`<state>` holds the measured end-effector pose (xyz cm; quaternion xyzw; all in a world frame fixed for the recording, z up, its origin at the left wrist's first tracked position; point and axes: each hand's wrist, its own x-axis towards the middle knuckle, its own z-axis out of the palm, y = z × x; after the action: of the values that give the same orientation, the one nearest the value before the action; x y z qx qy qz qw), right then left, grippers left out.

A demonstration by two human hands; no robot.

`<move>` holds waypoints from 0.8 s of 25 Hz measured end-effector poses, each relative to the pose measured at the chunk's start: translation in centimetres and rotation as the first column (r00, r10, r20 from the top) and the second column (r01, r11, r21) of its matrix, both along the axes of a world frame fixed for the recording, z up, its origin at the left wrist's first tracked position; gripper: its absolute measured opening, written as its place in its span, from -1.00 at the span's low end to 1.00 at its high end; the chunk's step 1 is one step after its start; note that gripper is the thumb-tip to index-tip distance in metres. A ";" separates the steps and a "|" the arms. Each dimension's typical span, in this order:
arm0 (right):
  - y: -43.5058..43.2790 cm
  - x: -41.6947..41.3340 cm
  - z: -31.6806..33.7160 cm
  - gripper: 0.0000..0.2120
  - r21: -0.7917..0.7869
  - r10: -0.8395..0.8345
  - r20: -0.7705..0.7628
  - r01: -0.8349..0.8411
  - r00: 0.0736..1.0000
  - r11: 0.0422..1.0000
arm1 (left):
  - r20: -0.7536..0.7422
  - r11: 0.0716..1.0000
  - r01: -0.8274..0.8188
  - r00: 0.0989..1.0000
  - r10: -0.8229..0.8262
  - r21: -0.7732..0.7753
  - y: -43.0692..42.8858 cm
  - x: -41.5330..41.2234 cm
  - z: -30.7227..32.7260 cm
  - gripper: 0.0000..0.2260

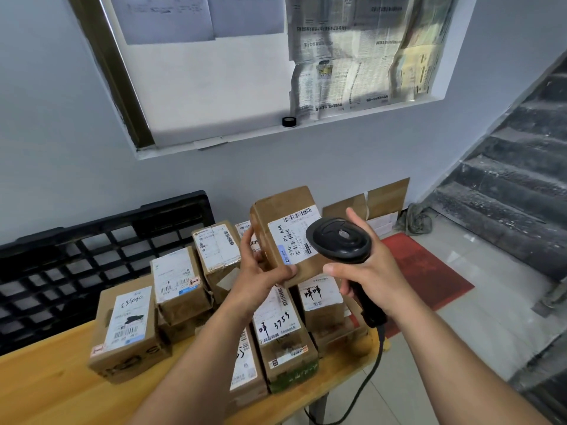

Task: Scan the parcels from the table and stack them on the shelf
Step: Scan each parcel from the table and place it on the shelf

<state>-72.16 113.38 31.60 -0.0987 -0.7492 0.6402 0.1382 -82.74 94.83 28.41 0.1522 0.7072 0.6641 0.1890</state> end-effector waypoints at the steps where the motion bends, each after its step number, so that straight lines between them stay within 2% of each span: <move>1: -0.5 0.0 0.3 -0.01 0.009 0.017 -0.013 -0.017 1.000 1.000 | -0.020 1.000 -0.005 1.000 0.005 -0.007 -0.4 -0.3 0.2 -0.09; 4: -2.0 0.4 1.5 -0.04 -0.003 0.053 -0.081 -0.054 0.995 0.999 | -0.093 0.996 -0.070 0.994 0.065 -0.047 -2.0 -1.3 1.1 0.04; 10: -4.7 2.1 3.5 -0.10 -0.074 0.160 -0.217 -0.180 0.963 0.981 | -0.237 0.969 -0.213 0.955 0.179 -0.124 -4.4 -1.5 1.7 0.03; 20: -6.1 4.6 3.3 -0.07 -0.062 0.235 -0.204 -0.252 0.950 0.966 | -0.245 0.949 -0.290 0.936 0.254 -0.125 -7.4 1.2 2.1 0.07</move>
<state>-67.53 107.24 34.92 0.0518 -0.7099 0.6909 0.1262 -81.54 87.40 30.49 0.1113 0.7890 0.6037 0.0250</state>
